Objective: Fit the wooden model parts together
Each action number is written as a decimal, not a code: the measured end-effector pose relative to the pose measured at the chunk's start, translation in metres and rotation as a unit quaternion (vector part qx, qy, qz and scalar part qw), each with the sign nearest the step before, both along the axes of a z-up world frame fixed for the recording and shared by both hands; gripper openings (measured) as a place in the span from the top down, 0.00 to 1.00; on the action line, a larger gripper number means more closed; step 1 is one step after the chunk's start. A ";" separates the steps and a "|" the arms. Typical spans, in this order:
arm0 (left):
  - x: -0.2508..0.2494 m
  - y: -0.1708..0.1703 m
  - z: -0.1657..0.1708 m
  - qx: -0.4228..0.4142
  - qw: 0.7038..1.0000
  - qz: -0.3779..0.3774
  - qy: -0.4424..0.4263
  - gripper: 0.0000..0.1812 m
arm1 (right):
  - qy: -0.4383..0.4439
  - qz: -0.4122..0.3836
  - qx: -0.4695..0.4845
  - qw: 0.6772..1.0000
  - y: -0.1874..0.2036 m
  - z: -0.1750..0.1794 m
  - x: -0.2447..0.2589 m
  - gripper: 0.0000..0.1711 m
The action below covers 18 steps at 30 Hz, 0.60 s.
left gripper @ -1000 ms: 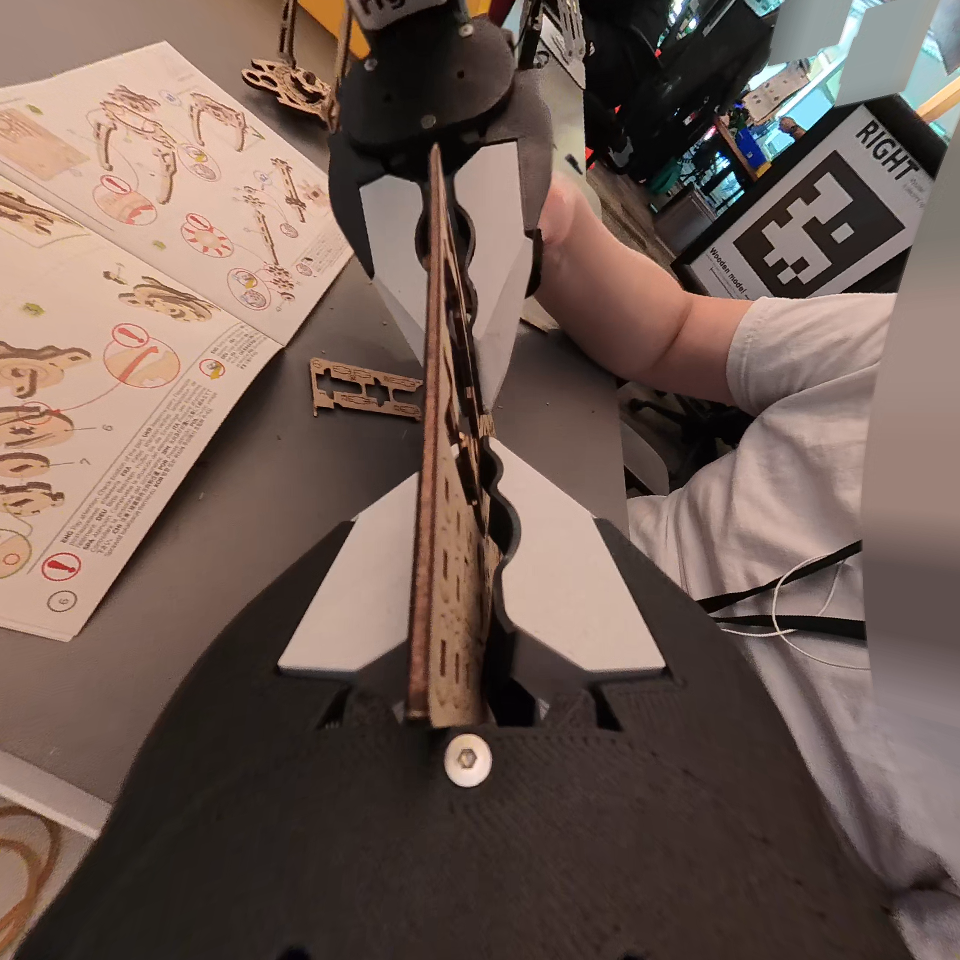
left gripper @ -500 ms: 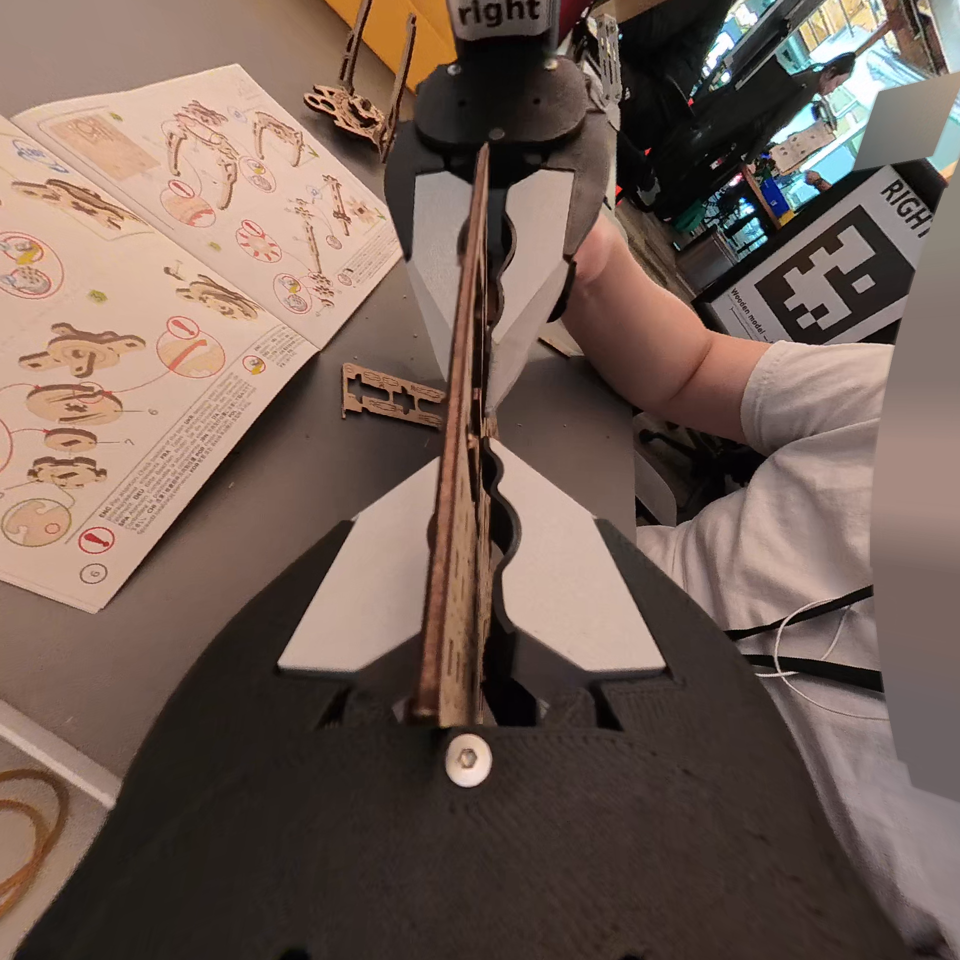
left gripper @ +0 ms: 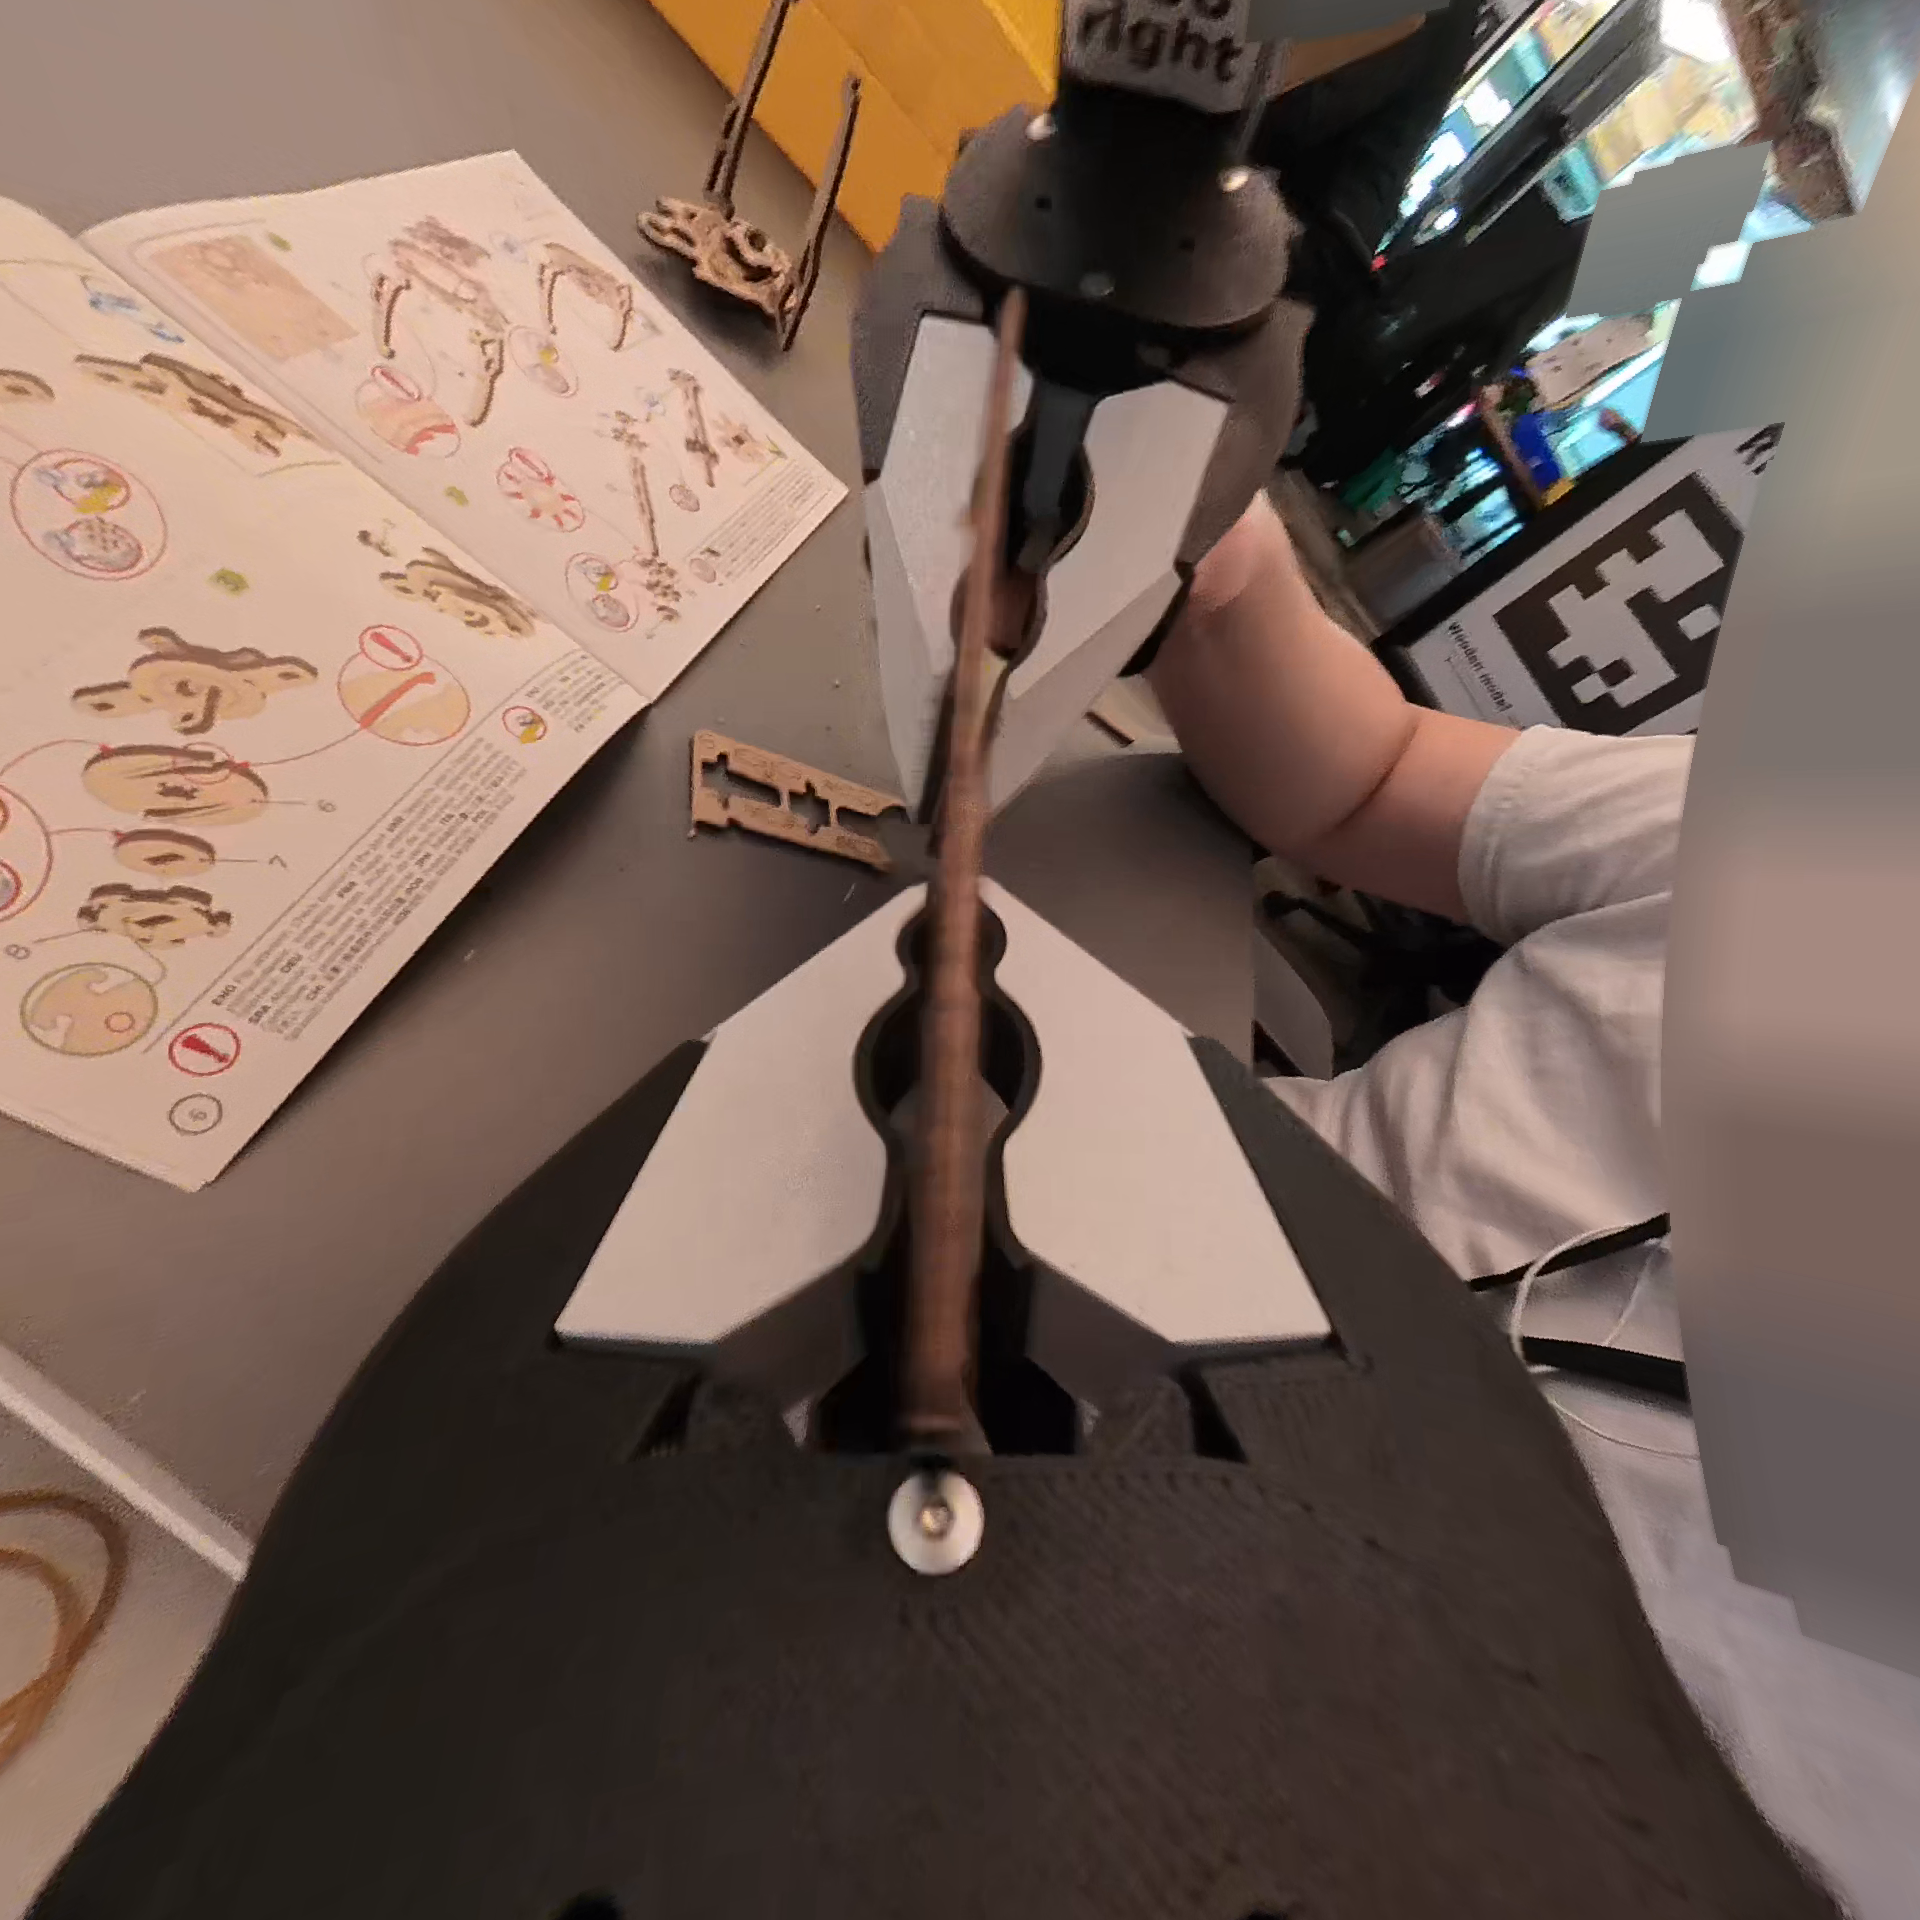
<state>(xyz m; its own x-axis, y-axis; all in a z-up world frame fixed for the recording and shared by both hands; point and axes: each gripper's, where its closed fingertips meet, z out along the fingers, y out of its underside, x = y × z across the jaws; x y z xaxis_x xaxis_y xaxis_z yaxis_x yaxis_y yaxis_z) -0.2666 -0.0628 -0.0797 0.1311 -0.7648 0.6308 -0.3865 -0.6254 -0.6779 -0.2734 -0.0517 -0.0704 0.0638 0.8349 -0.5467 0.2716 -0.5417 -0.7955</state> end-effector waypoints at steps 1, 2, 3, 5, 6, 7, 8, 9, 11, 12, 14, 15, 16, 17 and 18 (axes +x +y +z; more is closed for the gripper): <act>0.000 0.000 0.004 -0.003 1.000 0.000 -0.012 1.00 | 0.028 0.008 -0.022 0.999 0.000 0.006 0.002 0.97; 0.001 0.001 0.006 -0.004 1.000 0.001 -0.020 1.00 | 0.046 0.013 -0.044 0.998 0.001 0.009 0.004 0.95; 0.001 0.003 0.005 0.000 1.000 0.007 -0.019 0.99 | 0.047 0.010 -0.056 0.997 0.005 0.007 0.007 0.96; 0.000 0.007 -0.002 0.012 1.000 0.016 -0.001 1.00 | 0.021 0.001 -0.036 0.999 0.009 -0.001 0.011 0.97; 0.001 0.007 -0.002 0.011 1.000 0.015 -0.001 0.99 | 0.010 0.000 -0.025 1.000 0.009 -0.004 0.012 0.98; 0.002 0.006 -0.002 0.007 1.000 0.013 -0.003 1.00 | 0.007 0.002 -0.021 1.000 0.008 -0.004 0.010 0.99; 0.003 0.005 -0.002 0.007 1.000 0.012 -0.003 1.00 | 0.009 0.005 -0.019 1.000 0.006 -0.003 0.009 0.99; 0.003 0.005 -0.002 0.007 1.000 0.010 -0.003 1.00 | 0.011 0.008 -0.019 1.000 0.006 -0.003 0.009 0.99; 0.003 0.004 -0.001 0.004 1.000 0.011 -0.007 1.00 | 0.023 0.012 -0.032 0.999 0.005 -0.001 0.010 0.99; 0.004 0.004 -0.001 0.002 1.000 0.010 -0.009 0.99 | 0.030 0.017 -0.042 0.999 0.005 -0.001 0.010 0.99; 0.004 0.003 -0.001 -0.001 1.000 0.008 -0.009 1.00 | 0.041 0.022 -0.062 0.997 0.005 -0.002 0.011 0.99; 0.004 0.003 -0.001 0.002 1.000 0.009 -0.009 1.00 | 0.044 0.023 -0.065 0.997 0.005 -0.002 0.011 0.99; 0.004 0.002 0.000 0.005 1.000 0.005 -0.009 1.00 | 0.047 0.030 -0.065 0.996 0.003 -0.001 0.011 0.99; 0.004 0.000 0.003 0.007 1.000 -0.004 -0.016 0.99 | 0.046 0.037 -0.064 0.996 0.001 -0.001 0.012 0.99; 0.004 -0.003 0.011 0.006 0.999 -0.015 -0.034 0.94 | 0.051 0.046 -0.063 0.996 0.000 0.000 0.015 0.99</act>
<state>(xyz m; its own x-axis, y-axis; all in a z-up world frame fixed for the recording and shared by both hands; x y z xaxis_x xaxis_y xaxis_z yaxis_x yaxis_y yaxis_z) -0.2625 -0.0659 -0.0688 0.0646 -0.7755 0.6280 -0.3571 -0.6056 -0.7111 -0.2585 -0.0520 -0.0699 -0.0707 0.7590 -0.6472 0.2467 -0.6154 -0.7486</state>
